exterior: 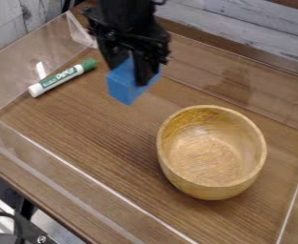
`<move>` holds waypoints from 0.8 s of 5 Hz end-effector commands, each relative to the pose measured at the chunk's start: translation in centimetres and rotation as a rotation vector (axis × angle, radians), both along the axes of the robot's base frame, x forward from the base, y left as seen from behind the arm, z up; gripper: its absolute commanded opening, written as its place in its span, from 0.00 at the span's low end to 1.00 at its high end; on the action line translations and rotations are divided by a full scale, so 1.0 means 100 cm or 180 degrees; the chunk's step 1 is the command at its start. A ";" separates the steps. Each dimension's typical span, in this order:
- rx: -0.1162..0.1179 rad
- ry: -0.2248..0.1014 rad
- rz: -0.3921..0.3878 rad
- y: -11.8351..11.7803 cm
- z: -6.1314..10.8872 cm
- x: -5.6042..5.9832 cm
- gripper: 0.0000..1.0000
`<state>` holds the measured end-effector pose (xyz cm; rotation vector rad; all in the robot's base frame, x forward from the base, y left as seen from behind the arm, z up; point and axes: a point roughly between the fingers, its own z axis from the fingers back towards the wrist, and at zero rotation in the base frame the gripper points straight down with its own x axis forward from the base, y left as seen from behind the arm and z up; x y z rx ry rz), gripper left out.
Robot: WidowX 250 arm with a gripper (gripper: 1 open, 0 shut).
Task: Put the blue block in the brown bowl
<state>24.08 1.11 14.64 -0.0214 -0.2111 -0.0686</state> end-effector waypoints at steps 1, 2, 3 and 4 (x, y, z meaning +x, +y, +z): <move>-0.0010 -0.0135 -0.0016 -0.021 0.013 -0.003 0.00; -0.0026 -0.0148 -0.0045 -0.045 0.013 -0.008 0.00; -0.0030 -0.0173 -0.0024 -0.068 0.012 -0.011 0.00; -0.0021 -0.0201 -0.0024 -0.083 0.010 -0.014 0.00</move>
